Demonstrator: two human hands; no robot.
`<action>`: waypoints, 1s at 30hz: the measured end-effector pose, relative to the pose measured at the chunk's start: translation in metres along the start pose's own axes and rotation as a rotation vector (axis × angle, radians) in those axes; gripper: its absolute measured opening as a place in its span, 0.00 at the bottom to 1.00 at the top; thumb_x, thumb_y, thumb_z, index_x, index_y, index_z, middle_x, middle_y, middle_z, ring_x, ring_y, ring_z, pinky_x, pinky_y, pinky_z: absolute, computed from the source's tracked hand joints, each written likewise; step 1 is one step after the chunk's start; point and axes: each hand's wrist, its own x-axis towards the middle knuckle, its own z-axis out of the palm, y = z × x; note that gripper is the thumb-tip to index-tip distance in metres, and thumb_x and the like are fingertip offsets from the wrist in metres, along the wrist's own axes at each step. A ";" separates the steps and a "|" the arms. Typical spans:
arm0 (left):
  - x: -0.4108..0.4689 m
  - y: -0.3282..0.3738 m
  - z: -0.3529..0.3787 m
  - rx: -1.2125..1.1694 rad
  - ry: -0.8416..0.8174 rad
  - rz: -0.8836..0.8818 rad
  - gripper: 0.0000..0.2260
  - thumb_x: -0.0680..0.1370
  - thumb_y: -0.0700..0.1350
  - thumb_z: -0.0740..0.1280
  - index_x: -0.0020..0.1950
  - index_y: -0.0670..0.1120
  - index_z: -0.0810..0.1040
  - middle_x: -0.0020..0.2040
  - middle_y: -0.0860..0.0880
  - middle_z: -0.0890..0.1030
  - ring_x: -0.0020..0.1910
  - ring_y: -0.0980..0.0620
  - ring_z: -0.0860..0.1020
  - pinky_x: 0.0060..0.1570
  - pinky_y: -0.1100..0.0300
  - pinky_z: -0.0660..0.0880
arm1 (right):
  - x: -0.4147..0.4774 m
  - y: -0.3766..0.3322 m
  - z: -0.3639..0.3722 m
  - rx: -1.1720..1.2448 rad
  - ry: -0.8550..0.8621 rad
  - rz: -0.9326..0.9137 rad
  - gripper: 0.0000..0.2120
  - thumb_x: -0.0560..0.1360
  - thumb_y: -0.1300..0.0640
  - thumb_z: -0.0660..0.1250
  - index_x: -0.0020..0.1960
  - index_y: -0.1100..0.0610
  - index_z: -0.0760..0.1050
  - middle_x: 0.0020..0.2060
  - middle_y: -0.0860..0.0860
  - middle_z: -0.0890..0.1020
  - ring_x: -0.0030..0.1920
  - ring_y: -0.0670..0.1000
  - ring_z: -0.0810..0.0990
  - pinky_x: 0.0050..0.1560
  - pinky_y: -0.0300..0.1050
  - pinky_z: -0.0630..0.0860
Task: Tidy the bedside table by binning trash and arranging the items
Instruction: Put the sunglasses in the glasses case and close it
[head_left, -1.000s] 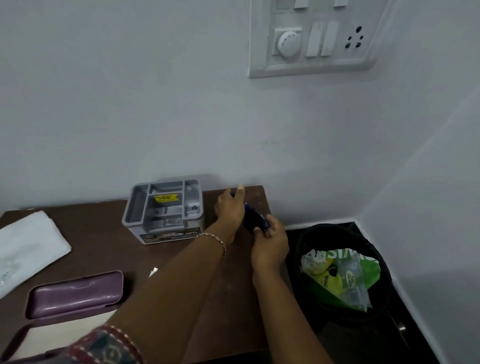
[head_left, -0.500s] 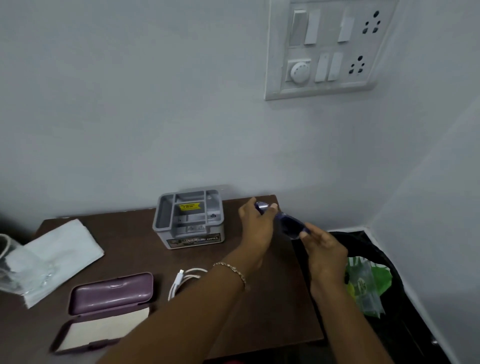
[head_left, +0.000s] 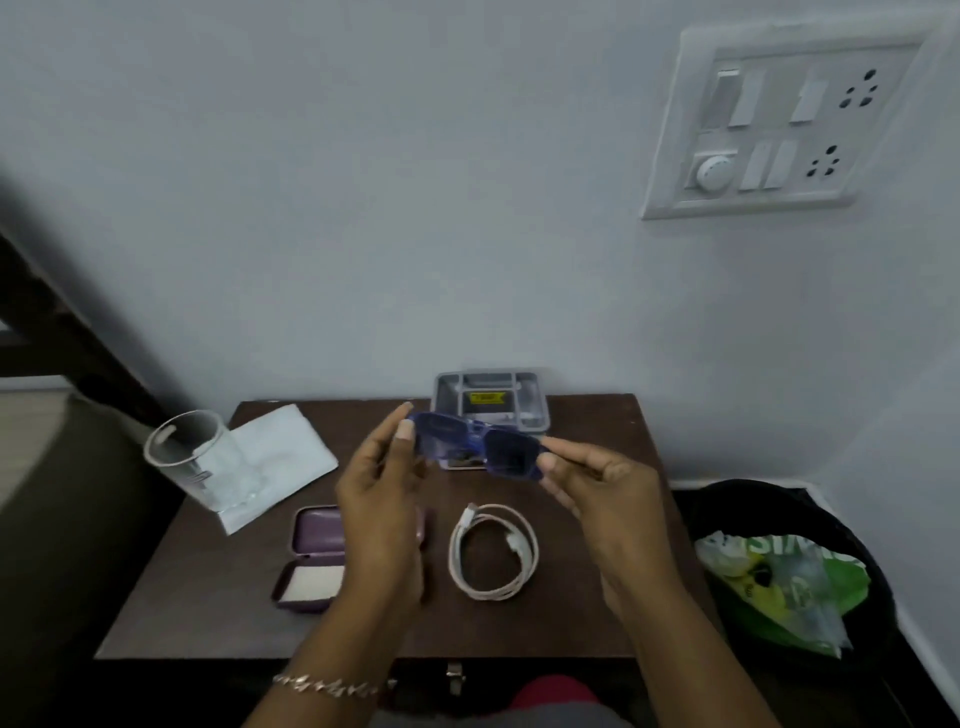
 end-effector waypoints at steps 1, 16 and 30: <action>0.003 0.005 -0.017 0.022 0.024 0.000 0.11 0.78 0.43 0.63 0.59 0.45 0.78 0.49 0.49 0.83 0.46 0.55 0.81 0.44 0.67 0.78 | -0.003 0.006 0.013 -0.007 -0.029 0.015 0.09 0.71 0.70 0.68 0.48 0.60 0.81 0.38 0.52 0.85 0.36 0.43 0.84 0.38 0.30 0.78; 0.026 -0.040 -0.189 0.406 0.093 -0.189 0.05 0.75 0.38 0.67 0.46 0.45 0.82 0.42 0.46 0.84 0.42 0.52 0.80 0.33 0.71 0.75 | -0.026 0.112 0.089 -0.719 -0.196 -0.007 0.07 0.69 0.63 0.72 0.46 0.56 0.84 0.42 0.51 0.86 0.39 0.40 0.79 0.40 0.23 0.69; 0.032 -0.060 -0.201 0.678 -0.028 -0.026 0.07 0.71 0.37 0.72 0.42 0.50 0.82 0.46 0.47 0.83 0.48 0.53 0.80 0.42 0.76 0.72 | -0.029 0.132 0.082 -0.840 -0.190 -0.109 0.08 0.69 0.66 0.71 0.47 0.59 0.84 0.44 0.53 0.86 0.40 0.44 0.79 0.41 0.20 0.67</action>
